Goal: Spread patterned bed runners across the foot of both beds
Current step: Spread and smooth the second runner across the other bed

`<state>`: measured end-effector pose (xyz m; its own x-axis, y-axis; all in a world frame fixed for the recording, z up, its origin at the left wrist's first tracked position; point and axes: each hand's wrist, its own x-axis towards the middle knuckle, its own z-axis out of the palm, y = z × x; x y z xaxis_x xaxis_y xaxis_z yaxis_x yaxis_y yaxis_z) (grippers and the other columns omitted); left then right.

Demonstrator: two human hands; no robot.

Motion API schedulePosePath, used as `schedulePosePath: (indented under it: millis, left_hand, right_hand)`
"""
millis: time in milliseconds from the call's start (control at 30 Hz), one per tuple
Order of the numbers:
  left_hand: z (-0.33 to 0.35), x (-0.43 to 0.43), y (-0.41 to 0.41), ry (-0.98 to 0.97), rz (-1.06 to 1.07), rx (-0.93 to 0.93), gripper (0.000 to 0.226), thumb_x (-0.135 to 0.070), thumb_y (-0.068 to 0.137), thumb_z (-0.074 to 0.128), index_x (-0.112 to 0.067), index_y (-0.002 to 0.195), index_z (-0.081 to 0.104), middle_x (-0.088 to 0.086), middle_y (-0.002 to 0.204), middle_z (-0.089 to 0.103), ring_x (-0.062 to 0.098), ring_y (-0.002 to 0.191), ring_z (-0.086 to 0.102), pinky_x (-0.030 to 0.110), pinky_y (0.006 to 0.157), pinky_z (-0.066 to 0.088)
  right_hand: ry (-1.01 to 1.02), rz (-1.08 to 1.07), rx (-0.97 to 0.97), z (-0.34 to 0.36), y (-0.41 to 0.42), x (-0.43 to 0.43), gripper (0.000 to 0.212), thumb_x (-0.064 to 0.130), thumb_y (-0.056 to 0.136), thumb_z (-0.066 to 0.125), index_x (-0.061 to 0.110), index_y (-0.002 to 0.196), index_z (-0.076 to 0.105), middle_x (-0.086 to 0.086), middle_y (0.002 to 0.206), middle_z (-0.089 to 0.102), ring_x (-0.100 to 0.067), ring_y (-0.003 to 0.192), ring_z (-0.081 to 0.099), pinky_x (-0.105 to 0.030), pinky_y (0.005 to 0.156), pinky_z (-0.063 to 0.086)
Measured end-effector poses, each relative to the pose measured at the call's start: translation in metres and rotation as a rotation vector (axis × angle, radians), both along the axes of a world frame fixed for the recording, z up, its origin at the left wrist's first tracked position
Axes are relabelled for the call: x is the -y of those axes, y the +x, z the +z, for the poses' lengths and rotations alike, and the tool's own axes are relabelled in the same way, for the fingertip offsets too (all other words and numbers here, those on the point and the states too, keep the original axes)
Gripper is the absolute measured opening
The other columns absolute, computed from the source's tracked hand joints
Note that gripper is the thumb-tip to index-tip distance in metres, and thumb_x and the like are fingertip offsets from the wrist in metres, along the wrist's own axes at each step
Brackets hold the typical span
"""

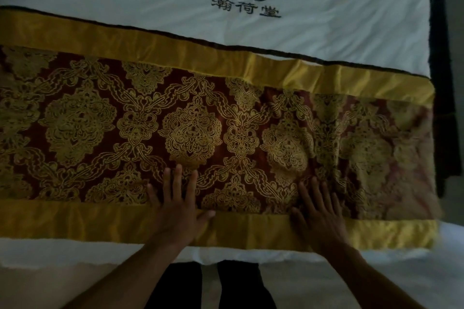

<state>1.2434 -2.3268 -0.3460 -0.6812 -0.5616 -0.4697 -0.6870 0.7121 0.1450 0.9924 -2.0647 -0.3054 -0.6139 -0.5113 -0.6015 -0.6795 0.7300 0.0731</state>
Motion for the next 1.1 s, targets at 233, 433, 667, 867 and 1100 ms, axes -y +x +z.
schedulePosePath:
  millis: [233, 433, 667, 867, 1100]
  left_hand:
    - [0.043, -0.027, -0.026, -0.004, -0.204, -0.189, 0.096, -0.074, 0.084, 0.047, -0.020, 0.160, 0.024, 0.018, 0.168, 0.008, 0.041, 0.154, 0.007, 0.070, 0.116, 0.017]
    - [0.023, -0.068, -0.038, 0.052, -0.138, -0.092, 0.158, -0.080, 0.043, 0.080, -0.021, 0.161, -0.008, 0.019, 0.168, 0.009, 0.039, 0.154, 0.009, 0.070, 0.117, 0.014]
    - [0.013, -0.076, -0.044, 0.062, -0.042, 0.001, 0.152, -0.078, 0.042, 0.083, -0.031, 0.162, 0.002, 0.012, 0.170, -0.004, 0.036, 0.155, -0.005, 0.071, 0.116, 0.003]
    - [0.035, -0.098, -0.063, 0.038, 0.080, 0.167, 0.159, -0.067, 0.041, 0.092, -0.029, 0.160, -0.006, 0.015, 0.168, -0.008, 0.041, 0.154, -0.006, 0.075, 0.114, 0.009]
    - [0.060, -0.121, -0.111, 0.111, 0.008, 0.013, 0.133, -0.093, 0.056, 0.061, -0.043, 0.159, -0.005, 0.008, 0.170, -0.009, 0.031, 0.154, -0.019, 0.064, 0.120, -0.006]
  right_hand:
    - [-0.228, 0.062, 0.151, 0.033, 0.036, 0.087, 0.075, 0.073, 0.095, -0.005, 0.035, 0.158, -0.013, -0.001, 0.166, -0.025, -0.022, 0.152, -0.027, -0.050, 0.126, -0.006]
    - [-0.385, 0.452, 0.222, 0.028, 0.062, 0.143, 0.064, 0.054, 0.107, 0.021, 0.029, 0.160, -0.004, -0.005, 0.168, -0.019, -0.024, 0.153, -0.025, -0.046, 0.125, -0.013]
    - [-0.211, 0.278, 0.030, -0.018, -0.048, -0.007, 0.066, 0.066, 0.102, 0.019, 0.044, 0.159, -0.007, 0.004, 0.169, -0.017, -0.019, 0.155, -0.016, -0.047, 0.124, -0.011]
    - [-0.070, 0.051, 0.044, 0.006, -0.105, -0.125, 0.074, 0.076, 0.095, 0.009, 0.042, 0.160, 0.001, 0.003, 0.171, -0.003, -0.023, 0.157, 0.001, -0.053, 0.125, 0.010]
    - [-0.272, 0.132, 0.146, 0.040, -0.130, -0.051, 0.084, 0.080, 0.094, 0.013, 0.035, 0.161, -0.007, -0.009, 0.168, -0.017, -0.028, 0.156, -0.011, -0.055, 0.126, 0.004]
